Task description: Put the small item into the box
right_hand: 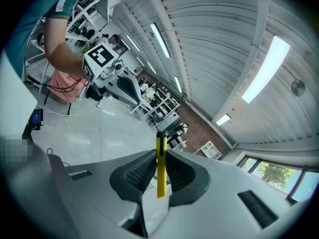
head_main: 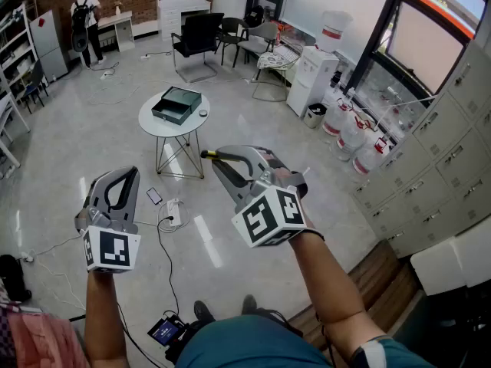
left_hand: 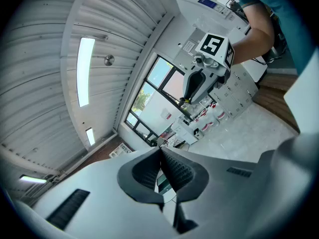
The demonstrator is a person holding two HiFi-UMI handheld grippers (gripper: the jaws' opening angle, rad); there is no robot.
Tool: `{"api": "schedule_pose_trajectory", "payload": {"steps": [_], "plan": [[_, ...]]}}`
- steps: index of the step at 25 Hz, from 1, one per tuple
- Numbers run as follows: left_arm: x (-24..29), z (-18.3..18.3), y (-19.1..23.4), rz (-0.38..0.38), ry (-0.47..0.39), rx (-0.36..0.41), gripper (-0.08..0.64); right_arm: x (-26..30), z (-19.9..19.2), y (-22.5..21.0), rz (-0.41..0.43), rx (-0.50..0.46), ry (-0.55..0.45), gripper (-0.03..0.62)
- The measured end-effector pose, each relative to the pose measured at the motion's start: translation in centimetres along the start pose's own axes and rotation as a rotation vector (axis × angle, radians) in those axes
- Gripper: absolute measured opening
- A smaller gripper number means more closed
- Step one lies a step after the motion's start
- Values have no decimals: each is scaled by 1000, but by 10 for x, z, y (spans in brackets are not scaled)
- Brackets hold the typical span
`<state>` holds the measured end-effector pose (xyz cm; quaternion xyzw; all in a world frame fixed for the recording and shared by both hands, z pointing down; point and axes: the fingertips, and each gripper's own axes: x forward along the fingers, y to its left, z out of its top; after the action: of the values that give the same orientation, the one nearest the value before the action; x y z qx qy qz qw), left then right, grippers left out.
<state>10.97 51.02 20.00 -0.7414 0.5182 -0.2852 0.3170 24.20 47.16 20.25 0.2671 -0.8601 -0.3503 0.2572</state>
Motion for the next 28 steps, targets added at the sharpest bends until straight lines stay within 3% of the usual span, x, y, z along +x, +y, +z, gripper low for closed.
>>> {"api": "schedule_pose_trajectory", "payload": {"steps": [28], "plan": [[4, -35, 25, -32, 10, -34, 18, 31, 17, -5, -13, 43, 5, 80]]}}
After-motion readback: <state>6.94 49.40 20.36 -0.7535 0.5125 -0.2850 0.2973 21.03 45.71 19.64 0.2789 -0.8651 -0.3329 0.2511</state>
